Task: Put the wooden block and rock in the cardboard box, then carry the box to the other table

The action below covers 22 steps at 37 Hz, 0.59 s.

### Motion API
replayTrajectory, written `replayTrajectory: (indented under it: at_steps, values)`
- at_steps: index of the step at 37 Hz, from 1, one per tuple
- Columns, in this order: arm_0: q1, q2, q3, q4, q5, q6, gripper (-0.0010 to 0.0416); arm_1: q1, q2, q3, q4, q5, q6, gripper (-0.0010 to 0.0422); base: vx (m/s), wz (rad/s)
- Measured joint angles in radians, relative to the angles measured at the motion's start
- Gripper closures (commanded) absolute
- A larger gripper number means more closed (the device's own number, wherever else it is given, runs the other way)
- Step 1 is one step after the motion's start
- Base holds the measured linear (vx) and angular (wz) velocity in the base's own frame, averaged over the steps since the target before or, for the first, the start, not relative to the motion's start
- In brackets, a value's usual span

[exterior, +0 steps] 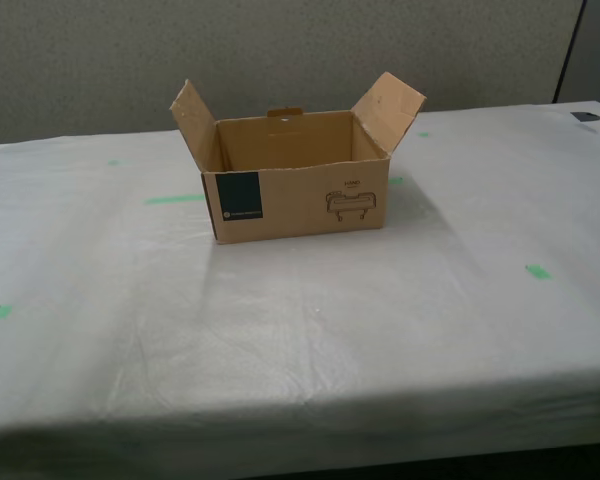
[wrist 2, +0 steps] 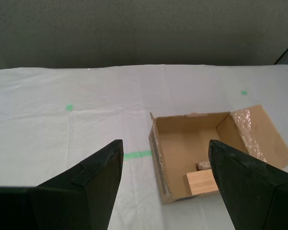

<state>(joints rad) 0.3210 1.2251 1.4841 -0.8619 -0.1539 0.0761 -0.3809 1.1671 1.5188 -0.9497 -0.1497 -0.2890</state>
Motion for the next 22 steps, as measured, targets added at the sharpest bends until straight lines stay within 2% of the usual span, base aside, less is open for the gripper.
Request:
replayTrajectory:
  at_steps: [5, 9, 13, 22]
  values:
    - [-0.002, -0.078, -0.079, -0.002, 0.000, 0.003, 0.0101, -0.001, -0.037, -0.013, -0.034, 0.000, -0.001, 0.0174, 0.000, 0.000]
    - [0.000, -0.127, -0.118, -0.006, 0.000, 0.007, 0.0106, -0.002, -0.088, -0.054, -0.036, 0.000, -0.026, 0.0174, 0.000, 0.000]
    - [-0.001, -0.163, -0.137, -0.023, 0.000, 0.008, 0.0103, -0.005, -0.149, -0.116, -0.035, 0.000, -0.056, 0.0174, 0.000, 0.000]
    - [0.000, -0.196, -0.141, -0.098, 0.000, 0.012, 0.0090, -0.007, -0.272, -0.270, -0.040, 0.004, -0.068, 0.0174, 0.000, 0.000]
